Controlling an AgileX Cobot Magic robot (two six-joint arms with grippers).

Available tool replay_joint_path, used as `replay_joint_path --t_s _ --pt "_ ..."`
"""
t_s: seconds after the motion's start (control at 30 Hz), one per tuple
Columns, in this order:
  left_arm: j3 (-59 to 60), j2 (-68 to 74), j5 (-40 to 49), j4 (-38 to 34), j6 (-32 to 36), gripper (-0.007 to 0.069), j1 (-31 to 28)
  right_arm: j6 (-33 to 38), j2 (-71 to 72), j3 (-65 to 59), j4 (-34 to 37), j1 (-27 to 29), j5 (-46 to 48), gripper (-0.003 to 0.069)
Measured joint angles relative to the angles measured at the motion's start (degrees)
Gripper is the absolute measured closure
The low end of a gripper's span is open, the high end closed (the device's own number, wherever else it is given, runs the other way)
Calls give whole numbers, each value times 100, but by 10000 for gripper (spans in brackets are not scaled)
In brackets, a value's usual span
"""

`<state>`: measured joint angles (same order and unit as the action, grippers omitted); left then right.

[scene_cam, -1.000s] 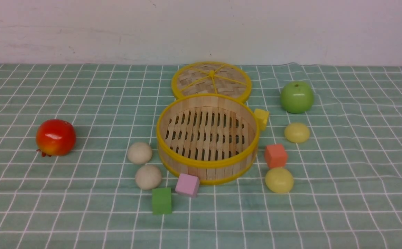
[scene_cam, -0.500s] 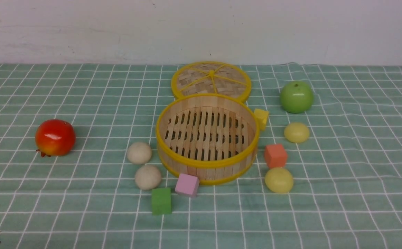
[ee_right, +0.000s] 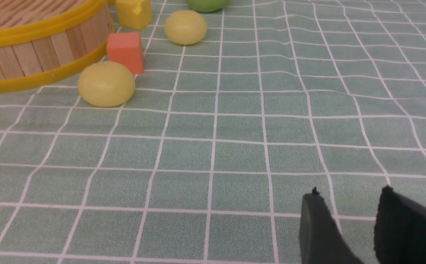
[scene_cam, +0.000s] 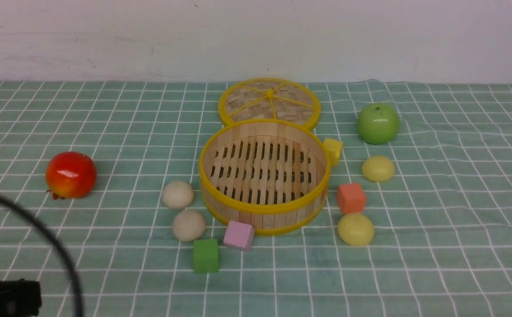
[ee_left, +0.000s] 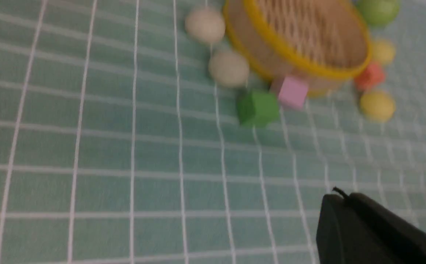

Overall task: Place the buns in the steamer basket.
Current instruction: Use the left arm to grab a steamed stuffed bun

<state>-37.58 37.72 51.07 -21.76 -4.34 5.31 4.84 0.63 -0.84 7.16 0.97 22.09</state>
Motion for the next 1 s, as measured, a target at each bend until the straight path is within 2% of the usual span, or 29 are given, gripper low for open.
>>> replay_joint_path --t_s 0.1,0.23,0.4,0.53,0.67,0.9,1.0 --pt "-489 1134 407 23 341 638 0 0 0 0 0 0 0 419" --pt "-1097 2511 263 55 465 638 147 0 0 0 0 0 0 419" --pt "-1847 3554 41 96 490 638 1238 0 0 0 0 0 0 419" --pt "-2406 4247 -216 624 434 638 2009 0 0 0 0 0 0 419" --pt "-2991 5110 -386 1244 187 638 1982 0 0 0 0 0 0 419" --pt "-3873 6209 -348 1287 142 638 1466 0 0 0 0 0 0 419" --pt "-4179 6584 -371 1281 404 606 1366 0 0 0 0 0 0 419"
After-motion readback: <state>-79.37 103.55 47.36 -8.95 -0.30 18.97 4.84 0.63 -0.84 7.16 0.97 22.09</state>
